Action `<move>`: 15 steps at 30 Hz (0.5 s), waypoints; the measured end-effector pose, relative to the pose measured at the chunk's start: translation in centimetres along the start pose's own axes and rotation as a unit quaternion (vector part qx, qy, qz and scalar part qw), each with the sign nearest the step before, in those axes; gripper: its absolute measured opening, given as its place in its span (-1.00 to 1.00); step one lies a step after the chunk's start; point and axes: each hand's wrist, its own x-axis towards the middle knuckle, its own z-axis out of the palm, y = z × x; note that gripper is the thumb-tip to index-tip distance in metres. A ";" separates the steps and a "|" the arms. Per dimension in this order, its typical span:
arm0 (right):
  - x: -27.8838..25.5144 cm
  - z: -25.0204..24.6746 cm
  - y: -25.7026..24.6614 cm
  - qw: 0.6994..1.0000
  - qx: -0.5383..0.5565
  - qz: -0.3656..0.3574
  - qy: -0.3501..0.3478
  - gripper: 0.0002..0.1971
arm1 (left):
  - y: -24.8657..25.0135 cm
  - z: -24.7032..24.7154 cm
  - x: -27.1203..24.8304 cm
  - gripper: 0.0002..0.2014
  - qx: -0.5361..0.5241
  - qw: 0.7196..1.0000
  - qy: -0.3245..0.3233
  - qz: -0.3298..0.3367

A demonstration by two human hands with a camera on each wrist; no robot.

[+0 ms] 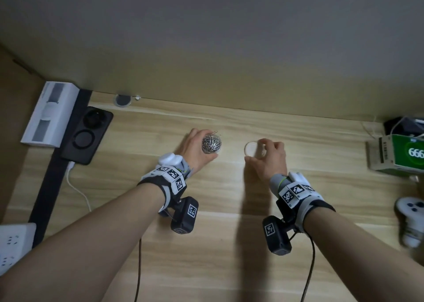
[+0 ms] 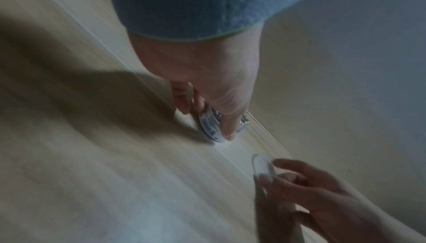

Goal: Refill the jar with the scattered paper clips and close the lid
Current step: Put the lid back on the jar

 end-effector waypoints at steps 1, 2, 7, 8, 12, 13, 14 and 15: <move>-0.3 0.1 0.0 1.000 0.011 -0.005 -0.003 -0.33 | 0.3 0.3 -0.2 -0.36 -0.003 1.000 -0.003 0.008; -0.6 0.2 -0.1 1.000 0.019 -0.011 -0.008 -0.31 | 0.6 0.5 -0.5 -0.37 -0.007 1.000 -0.008 0.014; -2.0 0.2 -0.9 0.996 0.026 -0.062 -0.061 -0.30 | 1.5 1.7 -1.7 -0.36 -0.029 0.999 -0.036 0.027; -2.3 0.0 -1.0 0.995 0.029 -0.070 -0.066 -0.32 | 1.6 2.0 -1.9 -0.36 -0.033 0.998 -0.041 0.029; -2.7 -0.5 -1.0 0.995 0.036 -0.066 -0.062 -0.38 | 1.9 2.2 -2.8 -0.38 -0.029 0.997 -0.070 0.024; -2.7 -0.5 -0.8 0.996 0.039 -0.057 -0.054 -0.40 | 2.0 2.2 -3.0 -0.38 -0.023 0.997 -0.074 0.019; -2.7 -0.4 -0.5 0.997 0.044 -0.047 -0.051 -0.40 | 2.2 2.1 -3.3 -0.38 -0.015 0.997 -0.075 0.014; -2.8 -0.4 -0.2 0.997 0.051 -0.039 -0.052 -0.38 | 2.5 2.0 -3.4 -0.39 -0.007 0.997 -0.073 0.008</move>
